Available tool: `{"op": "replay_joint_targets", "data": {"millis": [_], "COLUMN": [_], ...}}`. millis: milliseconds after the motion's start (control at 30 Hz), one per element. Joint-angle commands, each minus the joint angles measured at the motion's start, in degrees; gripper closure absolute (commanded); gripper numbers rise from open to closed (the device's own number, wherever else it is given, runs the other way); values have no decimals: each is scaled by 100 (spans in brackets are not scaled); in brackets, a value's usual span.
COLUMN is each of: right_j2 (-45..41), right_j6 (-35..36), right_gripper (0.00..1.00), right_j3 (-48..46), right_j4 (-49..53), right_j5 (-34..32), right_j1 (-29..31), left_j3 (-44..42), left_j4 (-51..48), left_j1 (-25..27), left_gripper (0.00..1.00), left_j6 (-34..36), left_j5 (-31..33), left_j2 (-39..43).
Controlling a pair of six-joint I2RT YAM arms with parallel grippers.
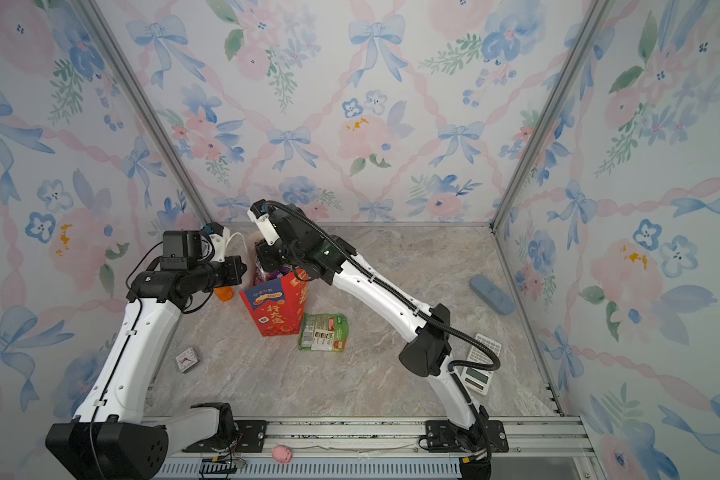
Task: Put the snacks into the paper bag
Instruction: 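Lower the yellow packet into the paper bag held by the left gripper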
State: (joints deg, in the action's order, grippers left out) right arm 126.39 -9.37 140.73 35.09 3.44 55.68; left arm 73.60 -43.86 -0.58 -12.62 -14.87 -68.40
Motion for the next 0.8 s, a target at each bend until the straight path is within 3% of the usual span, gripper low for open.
{"op": "replay_joint_targets", "data": {"millis": [0, 233, 300, 400, 467, 567, 767], "right_j2": [224, 471, 567, 673, 557, 334, 38], "right_j6": [98, -1, -29, -38, 1, 125, 395], "right_gripper": [100, 100, 87, 58, 48, 45, 47], "right_j3": [237, 275, 415, 825, 876, 869, 833], "right_j4": [510, 634, 707, 974, 954, 936, 1345], "right_j5": [43, 78, 78, 93, 113, 64, -28], "right_j1": [90, 97, 66, -2, -38, -71, -119], "left_j3": [-3, -3, 7, 5, 0, 3, 1], "left_j4": [72, 75, 74, 71, 73, 73, 75], "left_j1": [-41, -43, -40, -39, -39, -39, -39], "left_gripper": [100, 100, 100, 100, 100, 100, 100], "left_j6": [85, 85, 85, 86, 85, 85, 93], "left_j5": [-122, -119, -126, -124, -112, -112, -95], "left_j2": [108, 73, 65, 79, 81, 82, 102]}}
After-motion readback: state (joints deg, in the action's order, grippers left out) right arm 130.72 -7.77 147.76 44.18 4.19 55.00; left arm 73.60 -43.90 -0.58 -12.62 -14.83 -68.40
